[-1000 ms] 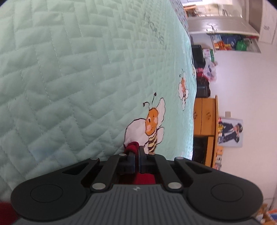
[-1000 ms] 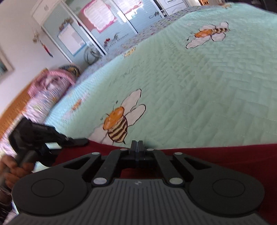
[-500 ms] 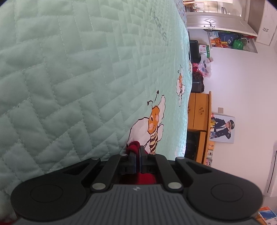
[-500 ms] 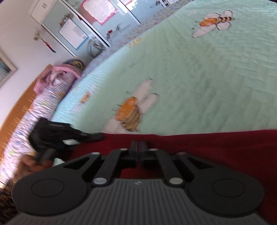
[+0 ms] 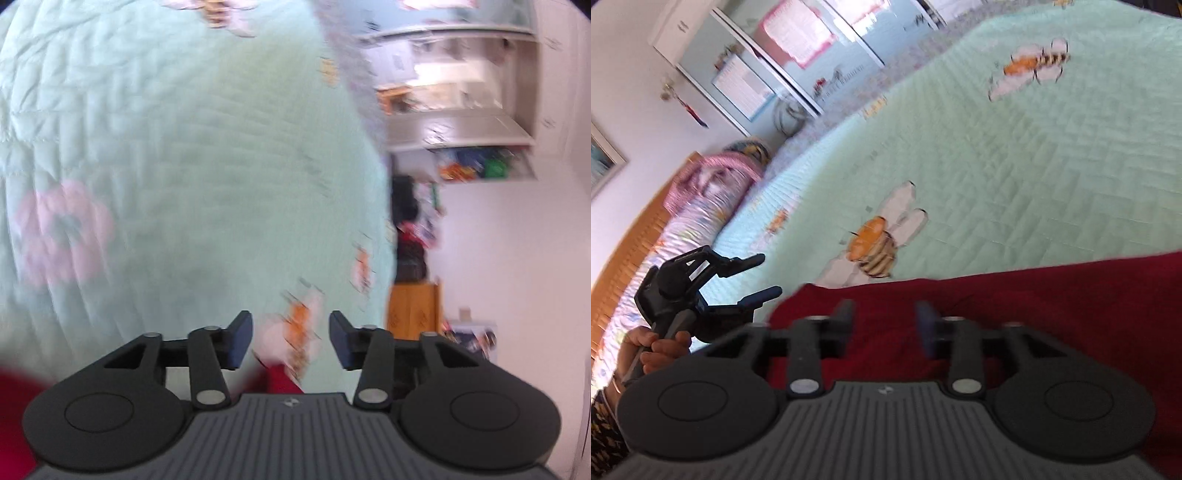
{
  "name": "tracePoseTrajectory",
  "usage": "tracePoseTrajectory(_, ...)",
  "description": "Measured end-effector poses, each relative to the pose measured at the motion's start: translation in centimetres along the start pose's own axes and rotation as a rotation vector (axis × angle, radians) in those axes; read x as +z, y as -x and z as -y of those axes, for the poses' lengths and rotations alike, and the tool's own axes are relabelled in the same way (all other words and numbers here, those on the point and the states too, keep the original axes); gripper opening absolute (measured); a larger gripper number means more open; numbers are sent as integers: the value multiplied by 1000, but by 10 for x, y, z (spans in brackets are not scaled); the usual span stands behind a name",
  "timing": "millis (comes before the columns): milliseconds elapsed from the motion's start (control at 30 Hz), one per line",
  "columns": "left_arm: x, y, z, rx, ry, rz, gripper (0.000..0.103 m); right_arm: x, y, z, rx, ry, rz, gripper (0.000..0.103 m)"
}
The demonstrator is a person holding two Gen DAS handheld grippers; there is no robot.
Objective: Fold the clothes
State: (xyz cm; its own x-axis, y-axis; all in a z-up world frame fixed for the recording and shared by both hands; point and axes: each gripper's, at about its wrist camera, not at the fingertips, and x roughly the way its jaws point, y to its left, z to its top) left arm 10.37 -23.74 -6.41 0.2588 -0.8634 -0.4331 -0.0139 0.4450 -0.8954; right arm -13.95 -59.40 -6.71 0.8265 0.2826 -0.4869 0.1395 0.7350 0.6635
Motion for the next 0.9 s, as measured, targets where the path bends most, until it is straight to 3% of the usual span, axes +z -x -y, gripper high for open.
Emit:
tracePoseTrajectory(100, -42, -14, 25, -21, -114, -131, 60, -15, 20, 9, 97, -97, 14, 53)
tracePoseTrajectory(200, -72, -36, 23, 58, -176, -216, 60, -25, 25, 16, 126, -172, -1, 56)
tracePoseTrajectory(267, -78, -48, 5, 153, -168, -205, 57, -30, 24, 23, 71, -185, -17, 56)
tracePoseTrajectory(300, -78, -49, -4, 163, -139, -191, 45, -32, 22, 29, 37, -190, -29, 53)
tracePoseTrajectory(333, -77, -46, -11, 150, -100, -172, 42, -34, 22, 35, 31, -212, -28, 44)
tracePoseTrajectory(400, -77, -39, -21, 135, -48, -136, 42, -34, 33, 37, 22, -251, -13, 46)
tracePoseTrajectory(433, -79, -35, -19, 148, -62, -121, 42, -34, 41, 34, 30, -245, 2, 55)
tracePoseTrajectory(467, -82, -31, -15, 163, -80, -108, 44, -35, 49, 31, 42, -235, 17, 61)
tracePoseTrajectory(600, -101, -16, 10, 186, -191, -89, 61, -43, 80, 28, 110, -242, 69, 62)
tracePoseTrajectory(700, -111, -22, 15, 248, -269, -116, 69, -55, 90, 54, 79, -314, 88, 65)
tracePoseTrajectory(733, -112, -26, 11, 258, -265, -113, 69, -59, 93, 63, 66, -339, 94, 65)
tracePoseTrajectory(800, -110, -31, 2, 233, -216, -83, 69, -65, 98, 77, 64, -390, 111, 54)
tracePoseTrajectory(900, -108, -29, 2, 232, -155, -52, 69, -63, 104, 79, 113, -429, 148, 59)
